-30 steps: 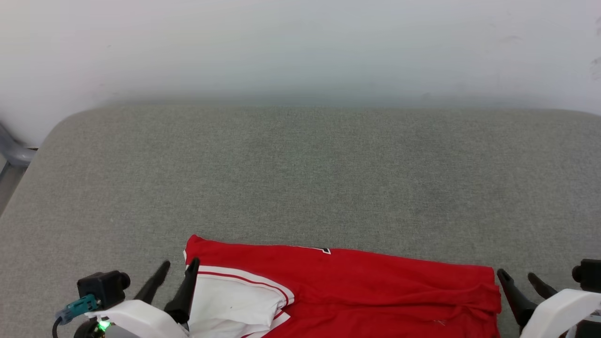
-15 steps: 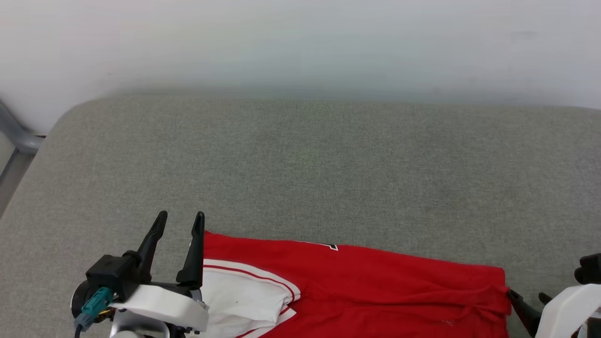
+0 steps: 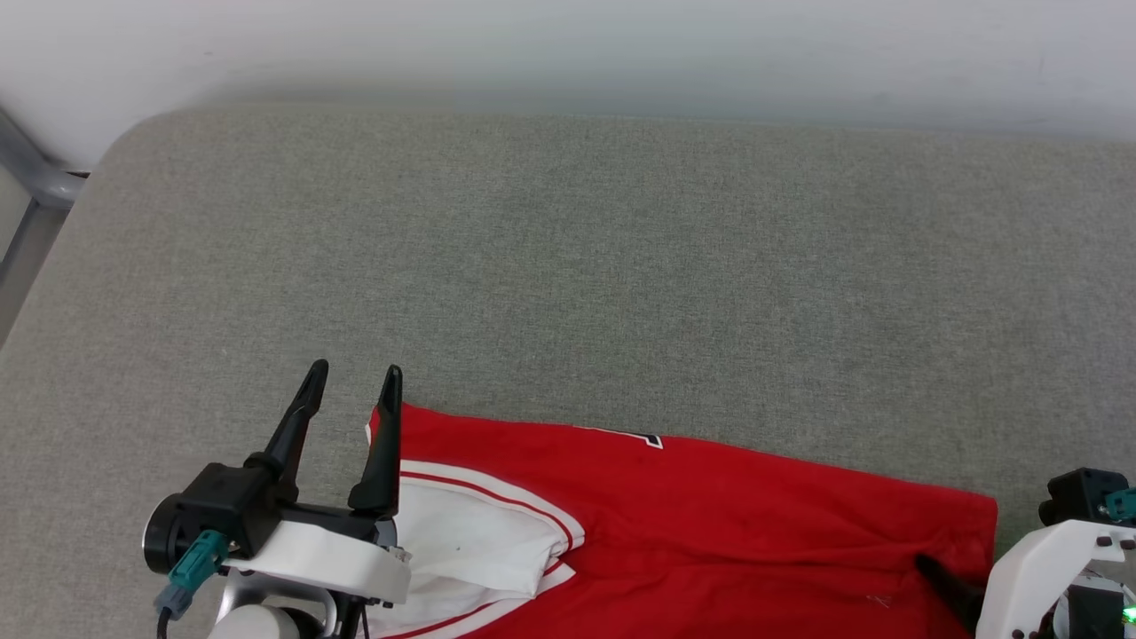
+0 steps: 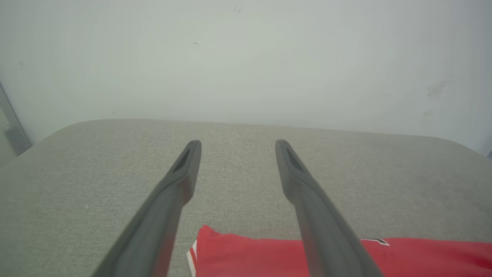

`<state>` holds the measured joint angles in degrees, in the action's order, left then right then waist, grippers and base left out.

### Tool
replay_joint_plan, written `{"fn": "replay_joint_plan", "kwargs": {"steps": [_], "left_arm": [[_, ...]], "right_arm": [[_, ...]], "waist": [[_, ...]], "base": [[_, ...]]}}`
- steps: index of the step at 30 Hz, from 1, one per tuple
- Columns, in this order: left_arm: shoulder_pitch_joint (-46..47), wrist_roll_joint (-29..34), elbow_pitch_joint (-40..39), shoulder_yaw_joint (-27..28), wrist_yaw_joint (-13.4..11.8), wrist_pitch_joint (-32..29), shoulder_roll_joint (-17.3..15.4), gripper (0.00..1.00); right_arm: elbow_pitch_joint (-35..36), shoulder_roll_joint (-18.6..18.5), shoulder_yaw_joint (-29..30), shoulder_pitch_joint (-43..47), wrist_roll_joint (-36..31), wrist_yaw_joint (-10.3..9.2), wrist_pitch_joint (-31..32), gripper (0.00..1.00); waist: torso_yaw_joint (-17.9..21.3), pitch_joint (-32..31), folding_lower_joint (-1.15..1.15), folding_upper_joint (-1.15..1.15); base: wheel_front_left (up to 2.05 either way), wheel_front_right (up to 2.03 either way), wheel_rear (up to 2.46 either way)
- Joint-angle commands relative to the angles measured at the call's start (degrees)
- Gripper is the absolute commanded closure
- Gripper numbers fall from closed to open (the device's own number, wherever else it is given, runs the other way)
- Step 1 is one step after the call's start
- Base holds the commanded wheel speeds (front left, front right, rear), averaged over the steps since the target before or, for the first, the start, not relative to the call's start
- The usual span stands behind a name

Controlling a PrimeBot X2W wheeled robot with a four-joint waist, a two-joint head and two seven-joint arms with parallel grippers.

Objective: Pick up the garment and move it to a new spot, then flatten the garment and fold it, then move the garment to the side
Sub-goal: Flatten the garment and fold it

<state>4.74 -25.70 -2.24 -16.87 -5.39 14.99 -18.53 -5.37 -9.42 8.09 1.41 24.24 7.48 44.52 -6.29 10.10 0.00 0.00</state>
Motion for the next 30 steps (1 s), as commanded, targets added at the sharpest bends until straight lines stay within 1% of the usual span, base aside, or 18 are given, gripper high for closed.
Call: {"fn": "replay_joint_plan", "kwargs": {"steps": [1, 2, 3, 4, 7, 11, 16, 21, 25, 28, 30], "left_arm": [[0.72, 0.74, 0.24, 0.17, 0.61, 0.24, 0.52, 0.0], [0.73, 0.97, 0.44, 0.36, 0.86, 0.24, 0.66, 0.0], [0.78, 1.27, 0.63, 0.57, 1.15, 0.24, 0.82, 0.0], [0.71, 1.74, 1.12, 0.58, 1.25, 0.24, 0.79, 0.0], [0.3, 2.61, 1.91, 0.98, 1.72, 0.2, 1.19, 0.0], [-0.78, 3.35, 2.78, 1.48, 1.84, 0.2, 1.15, 0.0], [-2.34, 3.85, 3.65, 1.66, 1.7, 0.2, 0.69, 0.0], [-3.62, 3.83, 3.91, 1.47, 1.33, 0.09, 0.41, 0.0], [-4.2, 3.88, 4.08, 1.15, 1.09, -0.23, 0.18, 0.0], [-4.45, 3.9, 4.14, 1.0, 0.92, -0.48, 0.12, 0.0], [-4.55, 3.87, 4.08, 0.96, 0.84, -0.45, 0.12, 0.0]], "right_arm": [[-2.55, 1.32, -1.91, 0.4, 0.99, 0.01, 1.33, 0.0], [-3.2, 1.44, -2.38, 0.36, 1.3, 0.08, 1.67, 0.33], [-3.62, 1.47, -2.78, 0.23, 1.54, 0.08, 1.87, 0.75], [-3.93, 1.5, -3.09, 0.19, 1.91, 0.08, 1.89, 1.0], [-3.47, 0.85, -3.33, -0.72, 2.35, 0.07, 1.06, 1.0], [-1.77, -1.16, -3.19, -2.34, 2.84, 0.0, -0.29, 1.0], [-0.1, -3.39, -1.49, -3.48, 2.82, -0.01, -0.45, 1.0], [0.28, -4.88, 2.95, -2.65, 1.84, -0.01, 0.79, 1.0], [1.09, -5.53, 8.85, -1.31, 0.15, -0.01, 2.04, 1.0], [1.67, -5.54, 12.47, -0.63, -0.18, 0.0, 3.08, 1.0], [1.83, -5.07, 13.3, -0.67, 0.08, 0.0, 3.39, 1.0]], "waist": [[-0.03, 0.3, 0.0, 0.0], [-0.03, 0.34, 0.0, 0.0], [-0.01, 0.33, 0.0, 0.0], [0.02, 0.14, 0.0, 0.0], [0.24, -0.83, 0.0, 0.0], [0.84, -2.87, 0.0, 0.0], [1.71, -5.39, 0.0, 0.0], [2.53, -7.04, 0.0, 0.0], [2.97, -7.84, 0.0, 0.0], [3.24, -8.33, 0.0, 0.0], [3.37, -8.45, 0.0, 0.0]], "base": [[0.0, 0.0, 0.0], [0.0, 0.0, 0.0], [0.0, 0.0, 0.0], [0.0, 0.0, 0.0], [0.0, 0.0, 0.0], [0.0, 0.0, 0.0], [0.0, 0.0, 0.0], [0.0, 0.0, 0.0], [0.0, 0.0, 0.0], [0.0, 0.0, 0.0], [0.0, 0.0, 0.0]]}}
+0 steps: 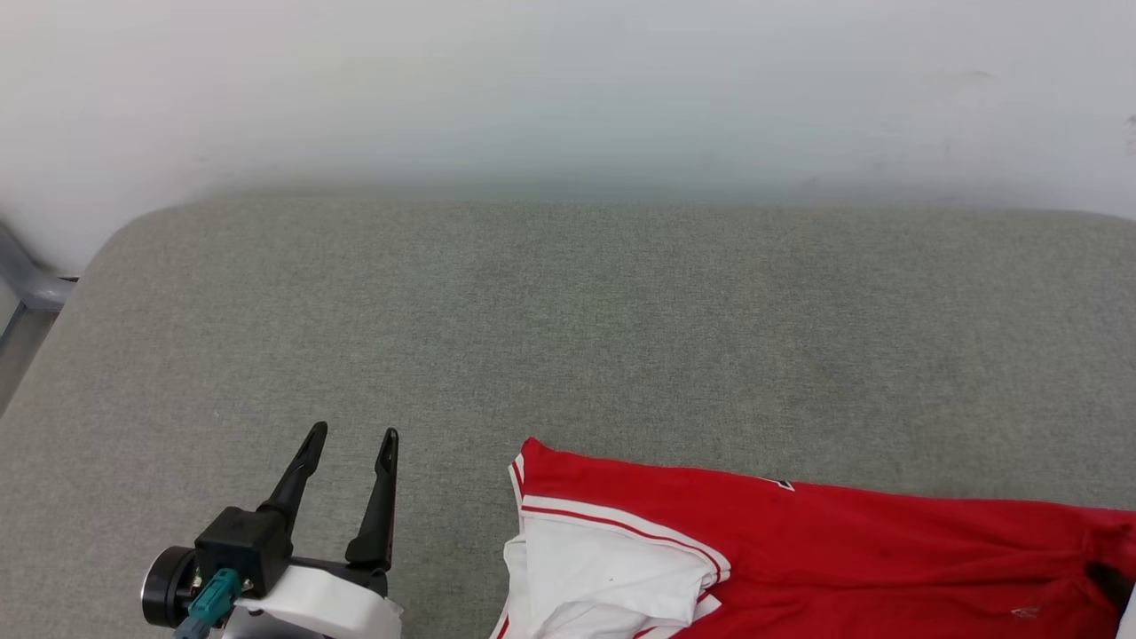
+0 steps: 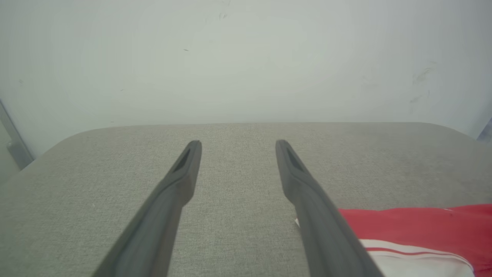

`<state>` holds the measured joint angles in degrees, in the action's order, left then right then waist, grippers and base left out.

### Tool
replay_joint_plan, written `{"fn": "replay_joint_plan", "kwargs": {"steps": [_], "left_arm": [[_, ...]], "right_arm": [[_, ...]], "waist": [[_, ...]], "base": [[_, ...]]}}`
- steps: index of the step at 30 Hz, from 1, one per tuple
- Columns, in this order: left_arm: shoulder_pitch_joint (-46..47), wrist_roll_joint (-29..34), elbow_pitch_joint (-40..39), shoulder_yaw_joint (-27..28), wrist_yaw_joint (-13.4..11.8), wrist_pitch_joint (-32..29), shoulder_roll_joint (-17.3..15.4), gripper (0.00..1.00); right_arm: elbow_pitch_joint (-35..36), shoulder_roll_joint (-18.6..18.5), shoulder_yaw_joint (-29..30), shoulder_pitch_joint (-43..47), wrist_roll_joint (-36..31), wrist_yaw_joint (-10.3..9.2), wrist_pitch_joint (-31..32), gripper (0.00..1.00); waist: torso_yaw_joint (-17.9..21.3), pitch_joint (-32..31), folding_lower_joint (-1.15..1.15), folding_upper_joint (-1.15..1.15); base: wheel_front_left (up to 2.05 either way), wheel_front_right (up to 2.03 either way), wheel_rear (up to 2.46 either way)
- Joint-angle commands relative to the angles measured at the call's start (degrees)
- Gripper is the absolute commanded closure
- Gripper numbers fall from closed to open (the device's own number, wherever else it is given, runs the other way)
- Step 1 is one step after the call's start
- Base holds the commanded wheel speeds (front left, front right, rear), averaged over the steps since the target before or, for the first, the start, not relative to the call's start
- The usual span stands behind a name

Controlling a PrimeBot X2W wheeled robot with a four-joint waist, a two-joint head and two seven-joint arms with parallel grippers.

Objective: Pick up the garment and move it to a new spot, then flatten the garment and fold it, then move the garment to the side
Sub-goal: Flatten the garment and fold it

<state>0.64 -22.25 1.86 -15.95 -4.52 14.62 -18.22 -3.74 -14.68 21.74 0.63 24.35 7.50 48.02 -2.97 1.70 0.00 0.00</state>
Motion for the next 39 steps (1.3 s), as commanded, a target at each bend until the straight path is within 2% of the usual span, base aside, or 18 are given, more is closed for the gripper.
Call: {"fn": "replay_joint_plan", "kwargs": {"steps": [1, 5, 8, 10, 13, 16, 22, 29, 33, 38, 39], "left_arm": [[-0.61, 0.16, -0.03, -0.01, -0.17, -0.16, -0.09, 0.0], [-0.61, -0.04, -0.14, -0.34, -0.23, -0.29, -0.05, 0.0], [-0.32, -0.16, -0.28, -0.48, -0.11, -0.38, -0.1, 0.0], [-0.06, -0.19, -0.39, -0.65, -0.02, -0.39, -0.12, 0.0], [0.12, -0.31, -0.35, -0.83, 0.01, -0.41, -0.14, 0.0], [0.31, -0.56, -0.28, -1.0, 0.0, -0.39, 0.06, 0.0], [0.93, -0.8, -0.35, -1.16, 0.18, -0.36, 0.13, 0.0], [2.98, -0.86, -0.01, -1.55, 0.65, 0.03, 0.97, 0.0], [4.38, -0.82, 0.63, -1.69, 1.06, 0.2, 1.75, 0.0], [5.65, -0.59, 1.75, -1.45, 1.5, 0.43, 2.7, 0.0], [5.84, -0.48, 1.96, -1.43, 1.59, 0.49, 2.94, 0.0]], "right_arm": [[0.51, 1.26, 0.74, -0.27, 0.98, -0.03, 0.83, 1.0], [1.0, 6.55, 2.28, -2.44, 8.71, -0.03, 5.13, 1.0], [0.84, 8.4, 3.24, -2.7, 12.83, -0.03, 8.31, 1.0], [0.37, 10.57, 3.94, -3.62, 18.42, -0.03, 11.73, 1.0], [-1.61, 11.68, 5.01, -5.1, 28.23, -0.03, 16.98, 1.0], [-5.78, 11.95, 2.03, -5.37, 38.34, -0.03, 18.95, 1.0], [-10.59, 11.85, -7.72, -7.14, 50.17, -0.03, 15.6, 1.0], [-13.21, 11.83, -21.56, -11.13, 58.27, -0.02, 7.8, 1.0], [-14.72, 11.83, -29.05, -13.47, 59.22, -0.03, 3.26, 1.0], [-16.8, 11.81, -35.05, -15.12, 57.34, -0.02, -2.34, 1.0], [-17.39, 11.81, -35.69, -15.28, 57.1, -0.02, -3.23, 0.88]], "waist": [[0.33, -0.26, 0.0, 0.0], [0.43, -0.67, 0.0, 0.0], [0.27, -0.72, 0.0, 0.0], [0.05, -0.76, 0.0, 0.0], [-0.45, -0.71, 0.0, 0.0], [-1.22, -0.64, 0.0, 0.0], [-3.0, 0.09, 0.0, 0.0], [-5.54, 2.74, 0.0, 0.0], [-6.78, 4.6, 0.0, 0.0], [-7.87, 6.54, 0.0, 0.0], [-8.0, 6.8, 0.0, 0.0]], "base": [[0.0, 0.0, 0.0], [0.0, 0.0, 0.0], [0.0, 0.0, 0.0], [0.0, 0.0, 0.0], [0.0, 0.0, 0.0], [0.0, 0.0, 0.0], [0.0, 0.0, 0.0], [0.0, 0.0, 0.0], [0.0, 0.0, 0.0], [0.0, 0.0, 0.0], [0.0, 0.0, 0.0]]}}
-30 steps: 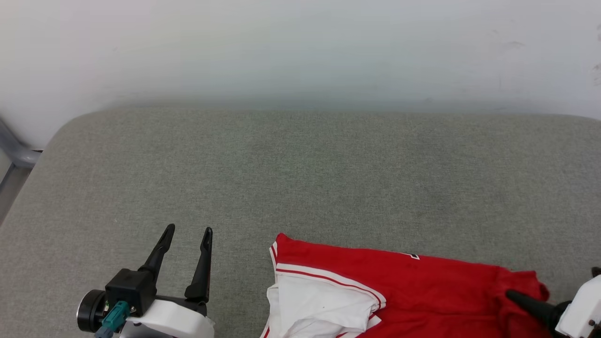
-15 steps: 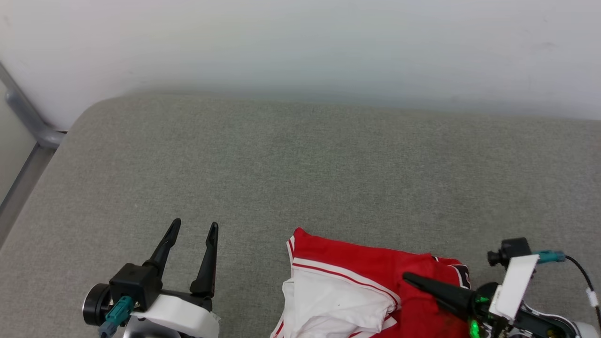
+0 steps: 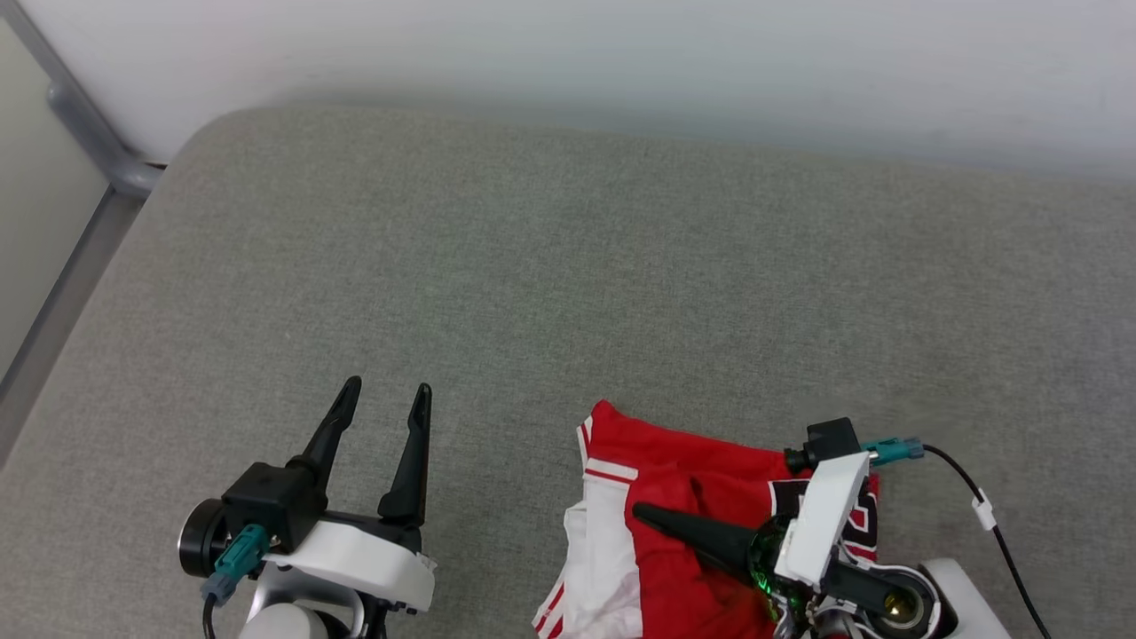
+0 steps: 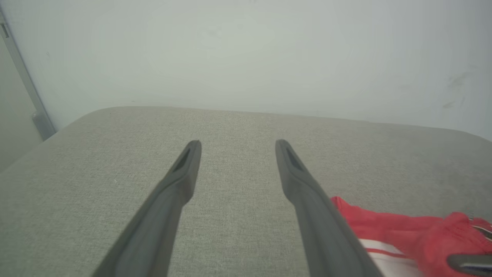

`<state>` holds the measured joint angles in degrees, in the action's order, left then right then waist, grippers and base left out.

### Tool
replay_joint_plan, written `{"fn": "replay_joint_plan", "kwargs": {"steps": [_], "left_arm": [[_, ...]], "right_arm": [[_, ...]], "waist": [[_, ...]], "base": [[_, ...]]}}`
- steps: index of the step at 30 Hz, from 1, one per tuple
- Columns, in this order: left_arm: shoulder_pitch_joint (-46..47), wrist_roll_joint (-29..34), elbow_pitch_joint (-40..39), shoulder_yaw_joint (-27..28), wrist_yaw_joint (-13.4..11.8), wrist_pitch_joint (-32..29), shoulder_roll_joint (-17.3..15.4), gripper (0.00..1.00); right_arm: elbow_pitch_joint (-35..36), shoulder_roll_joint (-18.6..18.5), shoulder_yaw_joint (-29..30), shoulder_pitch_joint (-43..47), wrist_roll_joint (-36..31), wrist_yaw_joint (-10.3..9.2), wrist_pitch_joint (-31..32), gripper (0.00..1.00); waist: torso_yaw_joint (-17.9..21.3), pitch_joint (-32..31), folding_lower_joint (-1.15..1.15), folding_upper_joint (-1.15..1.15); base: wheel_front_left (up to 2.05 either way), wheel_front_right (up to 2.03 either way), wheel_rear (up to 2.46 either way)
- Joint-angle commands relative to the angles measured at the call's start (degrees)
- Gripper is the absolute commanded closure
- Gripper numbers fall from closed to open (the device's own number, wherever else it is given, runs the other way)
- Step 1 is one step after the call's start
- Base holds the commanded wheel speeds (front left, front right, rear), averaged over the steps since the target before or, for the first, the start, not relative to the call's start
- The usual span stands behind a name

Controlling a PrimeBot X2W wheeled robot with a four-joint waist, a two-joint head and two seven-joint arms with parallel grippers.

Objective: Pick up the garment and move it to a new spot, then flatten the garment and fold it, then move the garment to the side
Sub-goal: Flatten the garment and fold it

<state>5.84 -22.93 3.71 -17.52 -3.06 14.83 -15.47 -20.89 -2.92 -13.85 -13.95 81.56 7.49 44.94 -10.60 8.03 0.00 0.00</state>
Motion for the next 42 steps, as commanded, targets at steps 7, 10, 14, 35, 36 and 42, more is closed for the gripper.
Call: {"fn": "replay_joint_plan", "kwargs": {"steps": [7, 10, 14, 35, 36, 42], "left_arm": [[0.97, 0.77, 1.07, 1.08, 0.81, 0.44, 0.83, 0.0], [0.76, 1.22, 1.2, 1.6, 1.03, 0.46, 0.85, 0.0], [-0.21, 1.62, 1.31, 2.08, 1.34, 0.47, 0.7, 0.0], [-5.51, 1.24, 1.11, 3.56, -1.19, 0.06, -0.96, 0.0], [-5.72, 1.21, 1.03, 3.62, -1.41, 0.06, -1.0, 0.0], [-6.74, 1.47, 0.92, 3.86, -2.29, 0.14, -1.1, 0.0]], "right_arm": [[1.06, 0.02, -2.09, -1.89, -2.21, -0.01, -3.48, 0.0], [4.54, -0.87, -2.88, -1.85, -3.84, -0.01, -4.71, 0.0], [9.75, -3.45, -3.18, -0.99, -8.99, -0.01, -9.41, 0.0], [18.61, -8.81, 19.04, 11.19, -55.24, -0.01, -38.62, 0.0], [19.71, -8.42, 19.25, 11.91, -56.3, -0.01, -39.69, 0.0], [24.0, -7.23, 18.67, 15.72, -61.97, -0.01, -44.25, 0.0]], "waist": [[0.13, 0.88, 0.0, 0.0], [0.96, 0.03, 0.0, 0.0], [2.34, -1.56, 0.0, 0.0], [9.04, -8.49, 0.0, 0.0], [9.13, -8.66, 0.0, 0.0], [9.36, -9.86, 0.0, 0.0]], "base": [[0.0, 0.0, 0.0], [0.0, 0.0, 0.0], [0.0, 0.0, 0.0], [0.0, 0.0, 0.0], [0.0, 0.0, 0.0], [0.0, 0.0, 0.0]]}}
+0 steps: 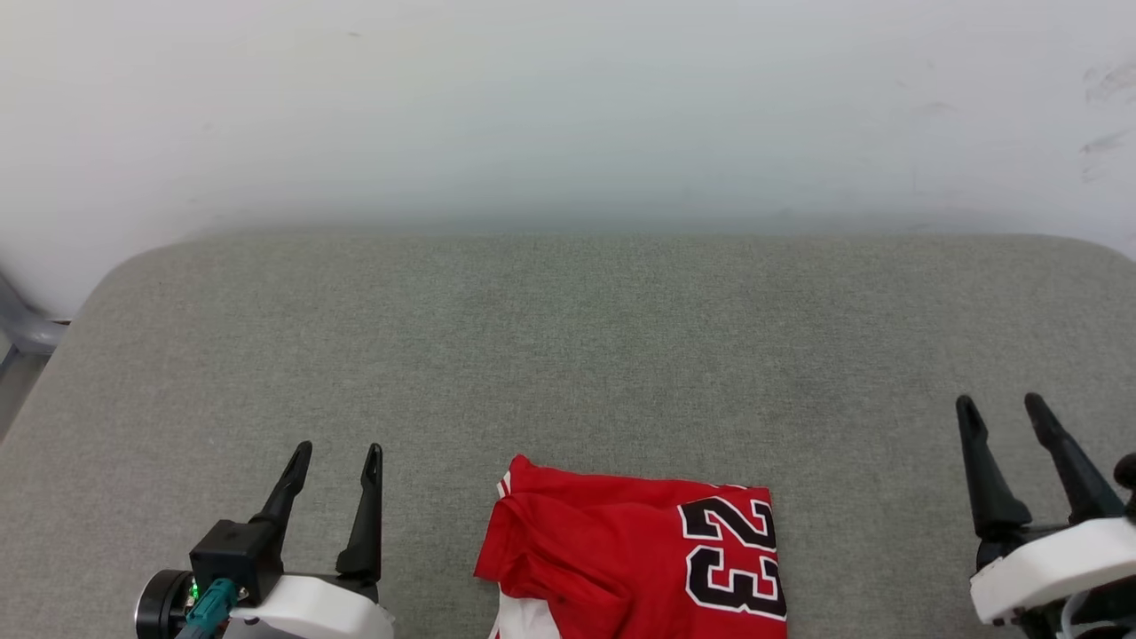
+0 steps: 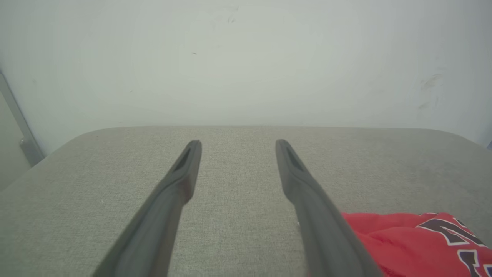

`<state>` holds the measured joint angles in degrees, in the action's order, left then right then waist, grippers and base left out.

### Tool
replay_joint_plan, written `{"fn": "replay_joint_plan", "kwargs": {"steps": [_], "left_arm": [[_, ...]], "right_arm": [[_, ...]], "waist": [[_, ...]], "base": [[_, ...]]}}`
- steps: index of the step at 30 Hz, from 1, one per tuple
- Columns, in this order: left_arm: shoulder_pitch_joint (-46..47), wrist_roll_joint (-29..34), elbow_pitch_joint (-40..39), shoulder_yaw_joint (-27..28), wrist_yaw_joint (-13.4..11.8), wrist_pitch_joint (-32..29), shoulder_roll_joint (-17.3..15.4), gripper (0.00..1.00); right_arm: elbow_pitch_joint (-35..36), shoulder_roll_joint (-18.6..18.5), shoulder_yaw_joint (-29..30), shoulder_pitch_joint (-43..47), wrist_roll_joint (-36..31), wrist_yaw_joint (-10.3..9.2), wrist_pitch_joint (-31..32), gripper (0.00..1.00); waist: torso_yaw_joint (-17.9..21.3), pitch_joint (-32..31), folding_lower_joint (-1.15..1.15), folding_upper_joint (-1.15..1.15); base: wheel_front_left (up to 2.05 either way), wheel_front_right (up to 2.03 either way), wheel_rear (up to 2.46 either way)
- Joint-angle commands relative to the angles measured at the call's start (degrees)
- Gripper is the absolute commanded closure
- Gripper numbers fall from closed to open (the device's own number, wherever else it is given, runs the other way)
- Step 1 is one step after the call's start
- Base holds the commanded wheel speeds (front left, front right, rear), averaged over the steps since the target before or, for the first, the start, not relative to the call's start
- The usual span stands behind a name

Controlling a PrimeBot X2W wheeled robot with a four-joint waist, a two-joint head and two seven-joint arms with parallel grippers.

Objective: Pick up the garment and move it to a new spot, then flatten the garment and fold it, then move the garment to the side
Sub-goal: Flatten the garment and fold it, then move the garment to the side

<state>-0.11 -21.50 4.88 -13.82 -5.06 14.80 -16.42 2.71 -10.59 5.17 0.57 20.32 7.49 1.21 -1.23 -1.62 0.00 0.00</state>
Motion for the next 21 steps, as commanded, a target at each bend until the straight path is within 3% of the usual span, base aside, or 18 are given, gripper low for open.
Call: {"fn": "replay_joint_plan", "kwargs": {"steps": [1, 14, 21], "left_arm": [[-0.84, 0.26, -0.23, 0.16, -0.53, 0.17, -0.24, 0.0], [-2.15, 0.4, -0.51, 0.47, -1.91, 0.17, -1.05, 0.0], [-1.75, 0.1, -0.09, 0.23, -1.98, 0.19, -0.83, 0.0]], "right_arm": [[0.84, 0.34, -0.65, 1.68, -1.43, -0.01, -1.18, 0.0], [3.05, 2.72, -0.26, 7.28, -6.42, -0.01, -1.8, 0.0], [4.19, 3.34, -0.15, 7.21, -5.59, -0.01, -0.7, 0.0]], "waist": [[-0.03, -0.35, 0.0, 0.0], [-0.22, -1.39, 0.0, 0.0], [0.24, -1.42, 0.0, 0.0]], "base": [[0.0, 0.0, 0.0], [0.0, 0.0, 0.0], [0.0, 0.0, 0.0]]}}
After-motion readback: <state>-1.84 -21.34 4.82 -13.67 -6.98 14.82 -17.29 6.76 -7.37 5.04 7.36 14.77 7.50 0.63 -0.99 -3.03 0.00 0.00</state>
